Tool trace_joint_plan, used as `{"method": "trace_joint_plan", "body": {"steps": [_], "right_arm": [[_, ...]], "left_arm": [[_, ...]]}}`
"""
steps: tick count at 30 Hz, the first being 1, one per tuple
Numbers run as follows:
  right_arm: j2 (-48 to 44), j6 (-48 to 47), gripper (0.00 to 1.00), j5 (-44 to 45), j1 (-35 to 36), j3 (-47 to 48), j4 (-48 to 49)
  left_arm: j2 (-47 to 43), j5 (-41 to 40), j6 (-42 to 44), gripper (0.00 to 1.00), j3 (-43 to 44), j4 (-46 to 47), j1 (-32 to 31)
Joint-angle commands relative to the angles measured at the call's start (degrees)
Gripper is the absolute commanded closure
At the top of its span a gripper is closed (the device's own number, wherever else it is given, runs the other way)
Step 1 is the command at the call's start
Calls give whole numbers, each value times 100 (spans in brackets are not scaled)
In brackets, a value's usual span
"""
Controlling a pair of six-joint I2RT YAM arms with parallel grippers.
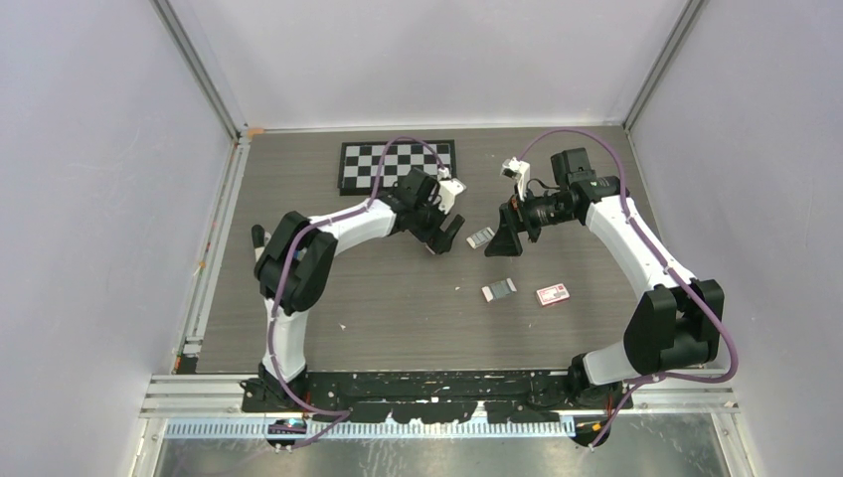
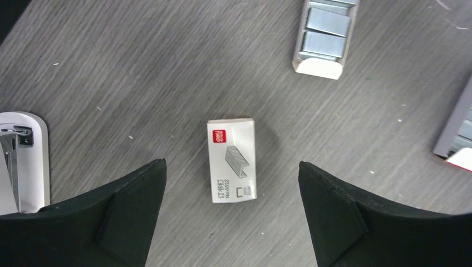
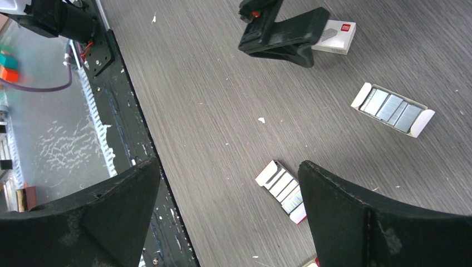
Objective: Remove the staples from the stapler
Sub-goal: Move the staple box to the center of the board.
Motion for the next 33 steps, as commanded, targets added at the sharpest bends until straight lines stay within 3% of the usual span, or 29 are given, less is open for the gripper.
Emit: {"method": "trace_joint_plan", "body": {"steps": [1,13,19,25,29,33], "right_arm": [[-238,-134,2,-140,-9,176,-29],[-225,-139,2,-152,-32,172,-33],[-229,-141,2,-161,-34,178,-38],[-243,-141,2,-169,-39,177,-49],[-226,-136,2,-199,-38,176,-56],[-190,-145,2,-221,-45,177,-70]], "left_arm": [[332,-332,289,15,563,-604,-76],[559,-366,601,38,715,-859,-249],[286,-219,828,61,268,-662,-275],[-126,-129,993,66,-294,-621,-343],[-651,353,1348,66,-1024,-533,-445],[-1205,270,1643,65,-1658,-489,-607]]}}
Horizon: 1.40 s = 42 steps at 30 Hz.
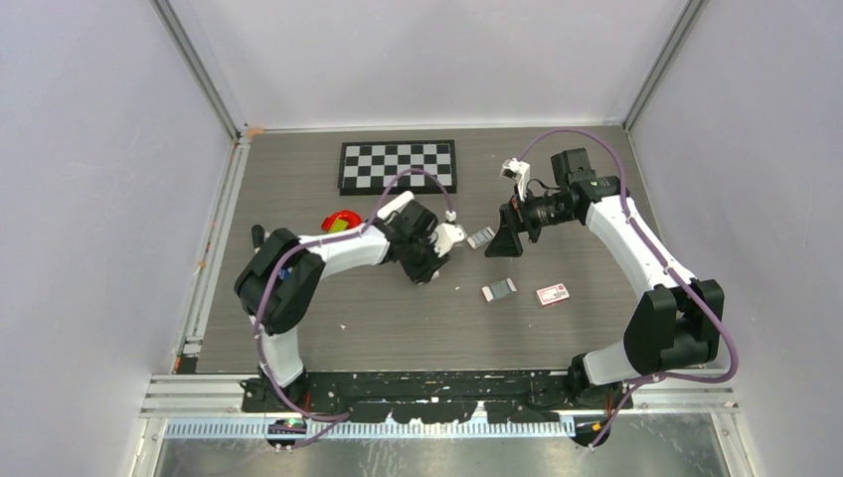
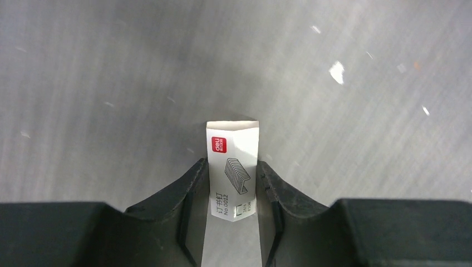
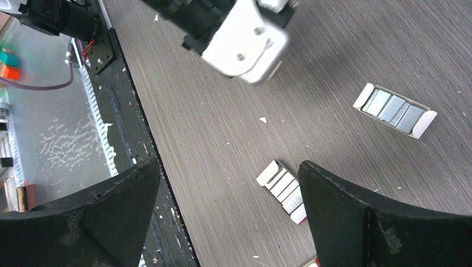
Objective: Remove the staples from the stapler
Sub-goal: Move the staple box to the center of the board.
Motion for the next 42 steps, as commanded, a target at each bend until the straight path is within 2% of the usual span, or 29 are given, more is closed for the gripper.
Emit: {"method": "trace_joint_plan", "body": {"steps": [1,3,5,8,14,18,21,26,30,35,42], "right_arm": [[-184,-80,2,-190,-32,176,-32],[-177,-80,2,-183,-29,175,-39],[-174,-85,2,-164,-32,175,-31],[-173,-80,2,-143,-30,165,-34],[-159,-91,2,-133,-24,158,-32],[-137,-93,2,-161,-27,149,-38],[-114,-88,2,-163,-26,154,-44],[-77,-80,2,-92,3,141,-33],[-52,-73,2,-59,30,132,-31],[-32,-75,2,-33,39,132,-27],[-21,-64,2,-23,38,127,-21]], "left_arm": [[-686,236,483,64,-592,-121,-205],[-947,97,508,58,-849,-13,-281],[-1138,-48,365,44,-1029,127,-291],[-1335,-426,-67,36,-1076,182,-291],[-2234,-822,-1276,33,-1632,788,-283],[-2936,-942,-2789,37,-2501,1705,-96],[-3150,-843,-3682,38,-2945,2102,58],[-3139,-371,-4630,40,-3238,2416,122],[-3156,-478,-5414,54,-3579,3150,164],[-2678,-523,-5827,69,-3355,3031,181],[-2435,-782,-5965,73,-3394,3144,192]]}}
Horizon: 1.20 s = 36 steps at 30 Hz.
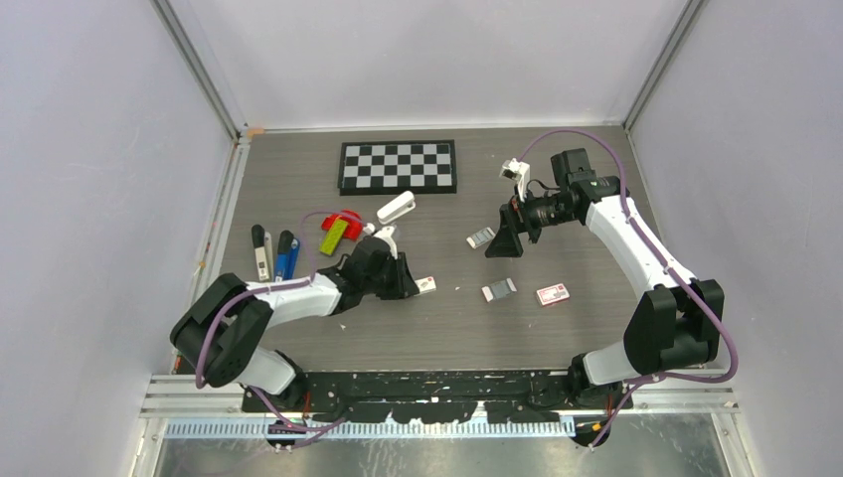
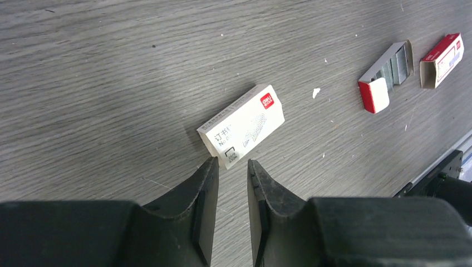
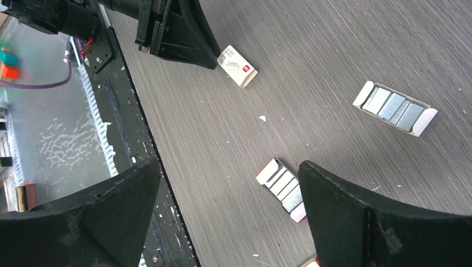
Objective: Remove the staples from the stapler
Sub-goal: Move the staple box to the center of the board, then adjust the staple box at the center of the board.
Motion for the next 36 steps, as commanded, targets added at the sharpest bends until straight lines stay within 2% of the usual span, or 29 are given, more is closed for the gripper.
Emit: {"method": "trace_joint_plan", "body": {"steps": [1,16,20,27,31,36], "right_arm": [[-17,-49,2,-42,31,132,19],[-6,-53,2,-61,49,124,18],[-7,-55,2,-60,50,123,13],[3,-59,2,-52,62,119,14],[10,-60,2,-34,67,115,8],[26,-67,2,0,76,115,4]], "left_arm": [[34,-238,-220,73,93,395,41],[354,-328,-546,72,197,361,253],[452,-307,-555,79,222,379,253],[505,-366,-508,81,260,304,253],[586,-325,-459,89,311,254,250],[672,-216,-499,92,391,325,253]]}}
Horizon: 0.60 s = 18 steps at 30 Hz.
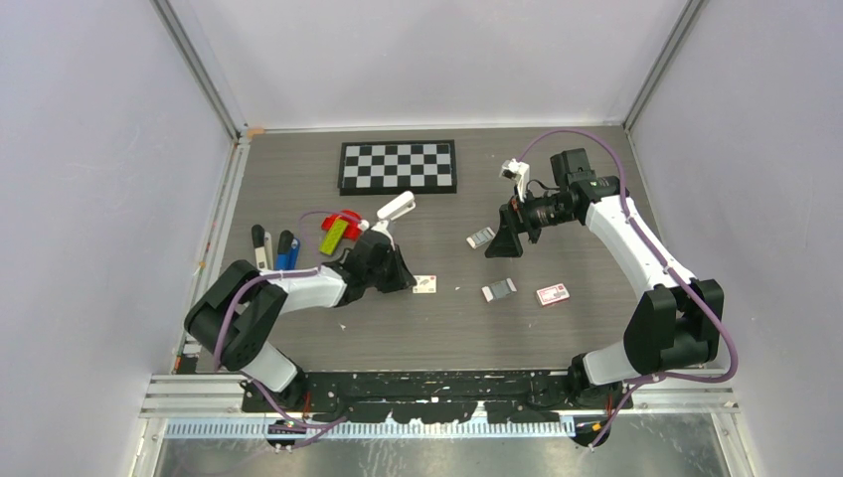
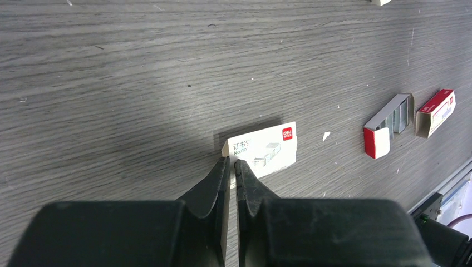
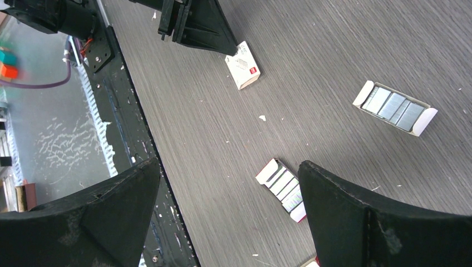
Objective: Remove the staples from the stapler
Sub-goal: Adjust the staple box at the center of the board.
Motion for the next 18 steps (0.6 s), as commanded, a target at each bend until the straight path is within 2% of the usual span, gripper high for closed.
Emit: {"method": "trace_joint_plan", "body": {"steps": [1,6,9,15,18], "right_arm": [[23,-65,2,-10,33,115,11],[32,-73,2,17,36,114,8],[41,-69,2,40,33,115,3],[-1,-410,2,92,128,87,-155],[-105,-1048,1,235,389,-138,-184]], "left_arm": [[128,35,57,92,208,74,25],[196,242,-104,91,272,279,21],[57,418,-140,85,247,321,24],[-1178,15,332,51,65,-341,23],[-1915,-231,769,38,-98,-684,33]]}}
